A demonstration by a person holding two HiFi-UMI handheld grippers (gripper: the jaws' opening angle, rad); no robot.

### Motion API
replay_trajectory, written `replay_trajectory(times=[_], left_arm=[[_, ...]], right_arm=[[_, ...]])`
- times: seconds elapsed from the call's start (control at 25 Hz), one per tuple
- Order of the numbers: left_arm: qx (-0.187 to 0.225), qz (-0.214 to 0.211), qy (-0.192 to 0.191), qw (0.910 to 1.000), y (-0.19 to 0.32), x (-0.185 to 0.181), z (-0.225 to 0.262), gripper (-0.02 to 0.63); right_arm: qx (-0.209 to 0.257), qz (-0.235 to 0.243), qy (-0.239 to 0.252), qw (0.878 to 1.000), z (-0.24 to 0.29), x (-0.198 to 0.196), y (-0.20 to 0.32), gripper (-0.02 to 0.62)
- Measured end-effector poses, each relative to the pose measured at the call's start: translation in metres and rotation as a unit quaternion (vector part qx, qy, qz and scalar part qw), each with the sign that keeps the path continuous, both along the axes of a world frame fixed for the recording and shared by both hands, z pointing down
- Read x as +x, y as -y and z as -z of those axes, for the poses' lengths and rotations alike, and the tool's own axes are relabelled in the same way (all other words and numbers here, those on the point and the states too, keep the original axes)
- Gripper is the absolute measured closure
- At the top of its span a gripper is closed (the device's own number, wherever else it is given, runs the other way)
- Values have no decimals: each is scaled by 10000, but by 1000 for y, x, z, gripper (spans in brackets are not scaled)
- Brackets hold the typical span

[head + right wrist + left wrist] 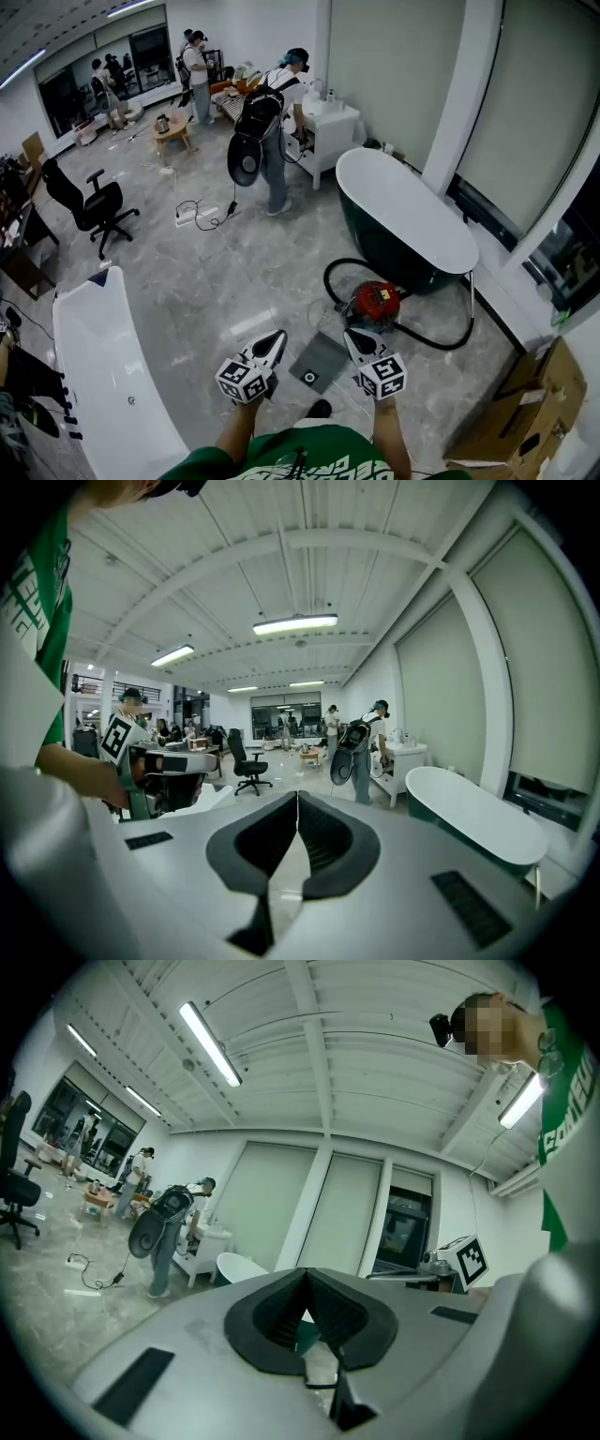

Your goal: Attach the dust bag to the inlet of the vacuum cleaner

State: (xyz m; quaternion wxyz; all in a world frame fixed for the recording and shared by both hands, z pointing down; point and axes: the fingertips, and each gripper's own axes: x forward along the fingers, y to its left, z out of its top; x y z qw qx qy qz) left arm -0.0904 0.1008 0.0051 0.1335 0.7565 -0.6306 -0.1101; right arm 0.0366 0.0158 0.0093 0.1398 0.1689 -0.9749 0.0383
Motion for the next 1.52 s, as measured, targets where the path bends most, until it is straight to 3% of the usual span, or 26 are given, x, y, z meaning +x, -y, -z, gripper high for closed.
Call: replay_trajectory(times=[0.4, 0.72, 0.96, 1.24, 1.52], left_arm=[[-133, -733, 180, 9971, 86, 28, 1, 602], [-235, -1637, 448, 9852, 141, 96, -5, 601], [-307, -2057, 370, 9774, 160, 110, -9, 602], [-317, -2738, 242, 9610, 176, 94, -23, 601], [-344, -3232, 199, 9455, 181, 40, -29, 601]], right_arm=[[-79, -900, 259, 9956, 1, 49, 68, 586], [-280, -1802, 456, 9822, -11, 123, 100, 585], [-361, -2219, 345, 9738, -16, 142, 102, 586], [-317, -2809, 259, 9589, -17, 121, 105, 586], [-371, -3010, 37, 9529, -21, 50, 94, 585]])
